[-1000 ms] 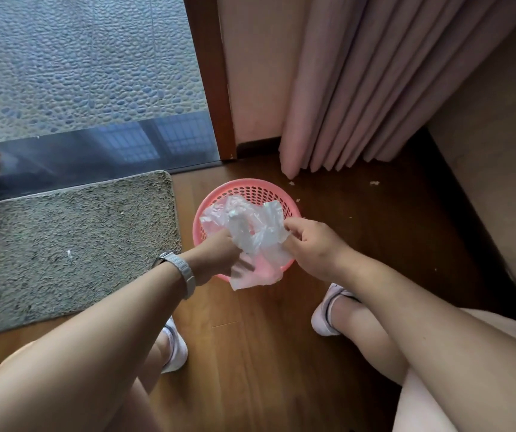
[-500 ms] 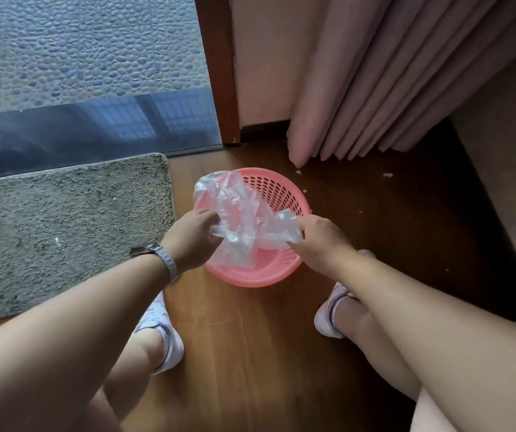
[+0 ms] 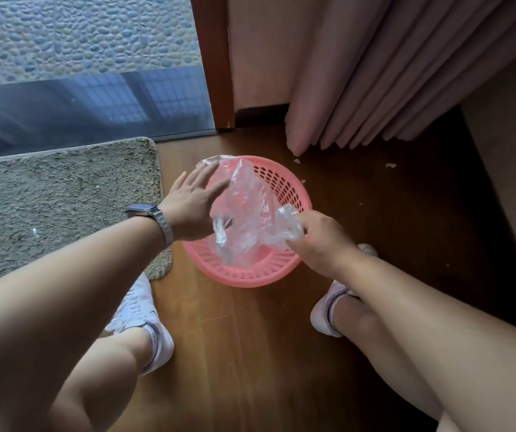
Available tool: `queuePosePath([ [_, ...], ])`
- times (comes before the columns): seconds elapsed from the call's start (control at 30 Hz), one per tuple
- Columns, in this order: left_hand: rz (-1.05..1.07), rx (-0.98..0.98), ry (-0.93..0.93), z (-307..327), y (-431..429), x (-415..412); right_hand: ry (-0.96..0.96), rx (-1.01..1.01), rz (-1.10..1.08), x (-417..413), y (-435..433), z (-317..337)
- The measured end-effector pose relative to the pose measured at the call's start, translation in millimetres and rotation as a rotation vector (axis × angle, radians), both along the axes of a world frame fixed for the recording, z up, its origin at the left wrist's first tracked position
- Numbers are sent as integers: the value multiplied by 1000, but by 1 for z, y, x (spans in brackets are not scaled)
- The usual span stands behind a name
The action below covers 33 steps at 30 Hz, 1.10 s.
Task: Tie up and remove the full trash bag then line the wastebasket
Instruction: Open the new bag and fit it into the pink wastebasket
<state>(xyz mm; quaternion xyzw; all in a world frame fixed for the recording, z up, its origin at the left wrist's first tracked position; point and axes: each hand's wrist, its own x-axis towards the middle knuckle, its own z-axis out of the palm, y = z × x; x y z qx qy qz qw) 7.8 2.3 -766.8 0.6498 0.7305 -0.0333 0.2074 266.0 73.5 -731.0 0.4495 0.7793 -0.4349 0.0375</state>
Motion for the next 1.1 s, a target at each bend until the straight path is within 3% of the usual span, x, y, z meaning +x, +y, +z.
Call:
queuePosePath([
  [0.17,-154,-135,-66,-15,-1,18,17,-12,41,-1,0,0],
  [0.3,46,-342,-284,-19,-2,30,10,8,-24,3,5,-9],
  [0.4,109,-404,-260,-19,-2,35,-34,43,-6,8,9,-22],
  [0.63,168,-59,-245,-2,-11,27,-92,61,-10,11,12,-28],
  [0.7,160,-46,-249,11,-21,23,-84,43,-16,10,12,-23],
  [0.8,78,-101,-179,30,-41,19,-41,56,-9,7,8,-6],
  [0.93,-36,131,-213,50,-58,35,83,135,114,-4,-7,21],
  [1.1,-240,131,-210,48,-61,67,112,107,188,-9,-24,30],
])
